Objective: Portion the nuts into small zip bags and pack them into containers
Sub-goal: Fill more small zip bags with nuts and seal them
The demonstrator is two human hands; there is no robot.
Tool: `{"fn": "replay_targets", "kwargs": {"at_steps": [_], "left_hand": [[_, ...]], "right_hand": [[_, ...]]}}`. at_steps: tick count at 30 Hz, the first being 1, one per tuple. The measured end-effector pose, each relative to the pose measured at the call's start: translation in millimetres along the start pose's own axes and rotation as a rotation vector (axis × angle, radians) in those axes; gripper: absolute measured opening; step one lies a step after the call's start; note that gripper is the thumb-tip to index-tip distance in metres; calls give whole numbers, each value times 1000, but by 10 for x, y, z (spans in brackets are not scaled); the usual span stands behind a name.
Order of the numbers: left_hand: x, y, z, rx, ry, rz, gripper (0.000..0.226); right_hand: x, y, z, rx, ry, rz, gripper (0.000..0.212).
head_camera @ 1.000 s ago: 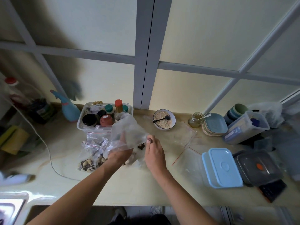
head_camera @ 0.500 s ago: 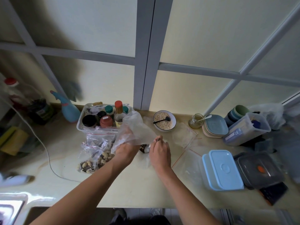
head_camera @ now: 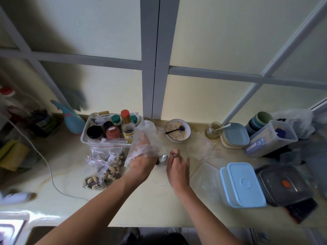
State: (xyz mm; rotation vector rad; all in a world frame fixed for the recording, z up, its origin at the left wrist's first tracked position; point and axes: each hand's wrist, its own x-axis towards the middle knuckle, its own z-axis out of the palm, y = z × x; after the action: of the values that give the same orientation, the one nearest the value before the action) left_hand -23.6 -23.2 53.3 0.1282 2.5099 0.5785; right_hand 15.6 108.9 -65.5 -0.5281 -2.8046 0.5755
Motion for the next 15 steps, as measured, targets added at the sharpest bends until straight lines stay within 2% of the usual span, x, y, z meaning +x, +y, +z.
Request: {"fn": "replay_targets", "kwargs": {"at_steps": [3, 6, 10, 13, 15], "left_hand": [[11, 145, 57, 14, 40, 59, 51], [-3, 261, 103, 43, -11, 82, 49], [-7, 405, 202, 184, -23, 102, 49], [-39, 581, 258, 150, 29, 142, 45], [-68, 666, 310, 211, 56, 152, 40]], "right_hand": [[37, 55, 4, 122, 24, 22, 15], [36, 69, -62, 254, 70, 52, 14], [30, 103, -90, 412, -3, 211, 16], [-8, 188, -33, 567, -59, 325, 18], [-13, 245, -30, 624, -112, 354, 22]]}}
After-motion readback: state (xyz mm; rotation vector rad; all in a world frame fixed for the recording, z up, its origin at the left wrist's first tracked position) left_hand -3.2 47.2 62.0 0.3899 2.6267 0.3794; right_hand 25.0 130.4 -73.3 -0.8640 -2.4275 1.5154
